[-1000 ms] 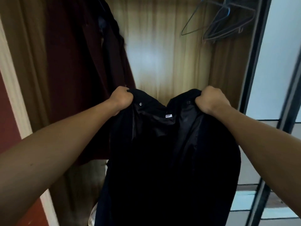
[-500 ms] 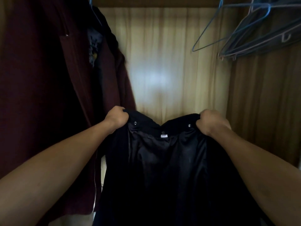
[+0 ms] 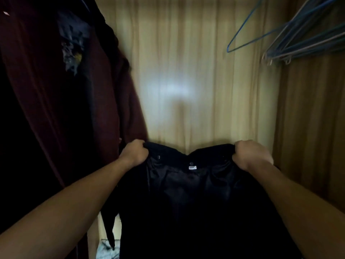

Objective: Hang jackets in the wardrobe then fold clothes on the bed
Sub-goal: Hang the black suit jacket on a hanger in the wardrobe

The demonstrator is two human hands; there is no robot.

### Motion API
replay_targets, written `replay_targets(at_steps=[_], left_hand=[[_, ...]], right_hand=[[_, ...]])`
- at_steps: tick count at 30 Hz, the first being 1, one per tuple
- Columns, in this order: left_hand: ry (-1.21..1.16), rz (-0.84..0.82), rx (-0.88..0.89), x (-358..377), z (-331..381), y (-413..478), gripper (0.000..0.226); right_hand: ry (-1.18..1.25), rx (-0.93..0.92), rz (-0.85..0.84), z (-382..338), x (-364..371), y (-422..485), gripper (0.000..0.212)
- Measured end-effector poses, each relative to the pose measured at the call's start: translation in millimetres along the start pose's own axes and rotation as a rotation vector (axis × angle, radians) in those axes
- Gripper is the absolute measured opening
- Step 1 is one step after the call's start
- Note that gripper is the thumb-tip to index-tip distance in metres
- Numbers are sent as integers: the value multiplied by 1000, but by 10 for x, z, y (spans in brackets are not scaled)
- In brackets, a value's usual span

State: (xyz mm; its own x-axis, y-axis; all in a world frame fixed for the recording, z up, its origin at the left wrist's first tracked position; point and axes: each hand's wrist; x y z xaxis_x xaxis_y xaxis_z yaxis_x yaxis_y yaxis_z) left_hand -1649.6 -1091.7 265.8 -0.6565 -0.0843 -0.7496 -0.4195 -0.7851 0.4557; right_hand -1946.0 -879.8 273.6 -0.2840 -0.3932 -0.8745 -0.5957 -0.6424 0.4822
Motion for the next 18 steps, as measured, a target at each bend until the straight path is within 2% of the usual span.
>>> replay_targets(at_steps=[8, 9, 12, 14, 16, 18], left_hand=[[145, -449, -10, 1282, -855, -551, 18], [167, -517, 8, 1404, -937, -636, 25], [287, -629, 58, 1577, -1056, -806, 74], [374, -668, 73, 1550, -999, -836, 101], [342, -716, 90, 1418, -841, -842, 113], [223, -711, 116, 1249, -643, -801, 103]], right_hand=[[-78, -20, -500, 159, 1423, -658, 36], [-99, -23, -531, 175, 1576, -763, 37], [-97, -28, -554, 198, 1841, -968, 45], [-80, -35, -533, 155, 1784, -997, 61], [-45, -48, -499, 78, 1617, -973, 77], [-1, -77, -470, -17, 1359, -926, 81]])
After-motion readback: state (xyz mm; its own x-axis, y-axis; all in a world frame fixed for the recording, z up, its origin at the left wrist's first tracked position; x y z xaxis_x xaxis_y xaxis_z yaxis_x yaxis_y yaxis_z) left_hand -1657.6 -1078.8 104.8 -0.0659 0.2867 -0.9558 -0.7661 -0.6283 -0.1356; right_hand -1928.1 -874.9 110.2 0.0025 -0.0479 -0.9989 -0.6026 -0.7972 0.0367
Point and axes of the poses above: each hand's wrist, its own y-axis towards the middle knuckle, its own x-axis out of the palm, z = x × y, and after that the axes turned 7 degrees about x, right-handed
